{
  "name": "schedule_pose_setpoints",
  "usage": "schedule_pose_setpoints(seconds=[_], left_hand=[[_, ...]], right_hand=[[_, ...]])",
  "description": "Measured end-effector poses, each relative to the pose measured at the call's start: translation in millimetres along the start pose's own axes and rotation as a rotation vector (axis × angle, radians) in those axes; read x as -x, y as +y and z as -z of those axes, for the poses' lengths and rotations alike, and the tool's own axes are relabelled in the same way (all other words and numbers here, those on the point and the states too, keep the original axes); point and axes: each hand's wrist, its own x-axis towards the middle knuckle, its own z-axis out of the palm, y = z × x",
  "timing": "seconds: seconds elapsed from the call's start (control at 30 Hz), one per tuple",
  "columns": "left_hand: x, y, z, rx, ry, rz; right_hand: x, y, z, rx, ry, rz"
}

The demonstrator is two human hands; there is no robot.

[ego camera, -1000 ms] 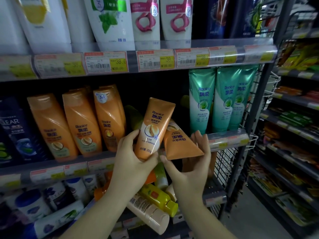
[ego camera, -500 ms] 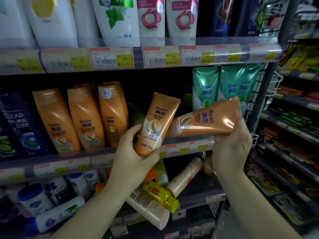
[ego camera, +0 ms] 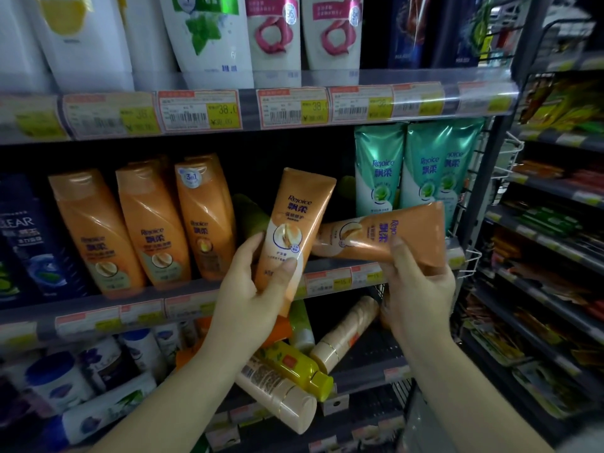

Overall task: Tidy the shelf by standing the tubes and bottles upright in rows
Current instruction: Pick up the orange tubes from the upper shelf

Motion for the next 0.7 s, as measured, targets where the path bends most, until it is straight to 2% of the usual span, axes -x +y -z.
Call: schedule_pose_setpoints(seconds=[0.13,0.3,0.47,0.6,0.7], left_hand=[[3.3,-0.9,-5.0,0.095,-0.031,0.048],[4.5,-6.0,-10.1,0.249,-0.079,0.118],[20.1,-18.4,-30.0,0.27,-0.174,0.165],[38.4,-34.8,-51.4,0.274,-0.316,0.227],[48.8,-48.9,-66.4,0.286,-0.359,0.266]], right_hand=[[-10.1,-19.4,5.2,-0.159,-0.048,0.014],[-20.7,-40.7,22.0,-0.138,-0.137,0.107],[-15.0,-35.6,46.8,0.038,-0.275,-0.046],[-10.2,-22.4,70.1,0.144,-0.291,-0.133],[-9.1,-12.9,88.7,0.197,-0.28,-0.179]])
